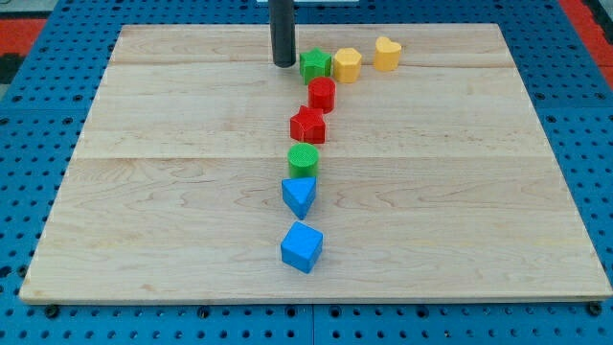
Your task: Move the yellow hexagon slightly up
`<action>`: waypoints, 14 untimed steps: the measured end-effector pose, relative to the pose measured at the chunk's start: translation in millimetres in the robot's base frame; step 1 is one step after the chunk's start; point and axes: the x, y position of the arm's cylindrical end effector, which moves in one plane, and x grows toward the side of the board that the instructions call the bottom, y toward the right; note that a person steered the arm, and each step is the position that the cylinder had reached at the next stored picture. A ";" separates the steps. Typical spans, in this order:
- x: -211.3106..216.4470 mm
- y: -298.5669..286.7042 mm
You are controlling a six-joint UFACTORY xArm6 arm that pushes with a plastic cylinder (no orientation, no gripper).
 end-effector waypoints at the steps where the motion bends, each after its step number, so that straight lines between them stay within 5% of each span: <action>1: 4.1 4.3; 4: 0.6 24.1; 5: -42.9 0.6; 6: -71.5 118.1; 7: -32.6 231.0; 8: 7.8 229.8; 9: 37.3 166.8; 11: 3.2 97.2; 14: -23.7 128.6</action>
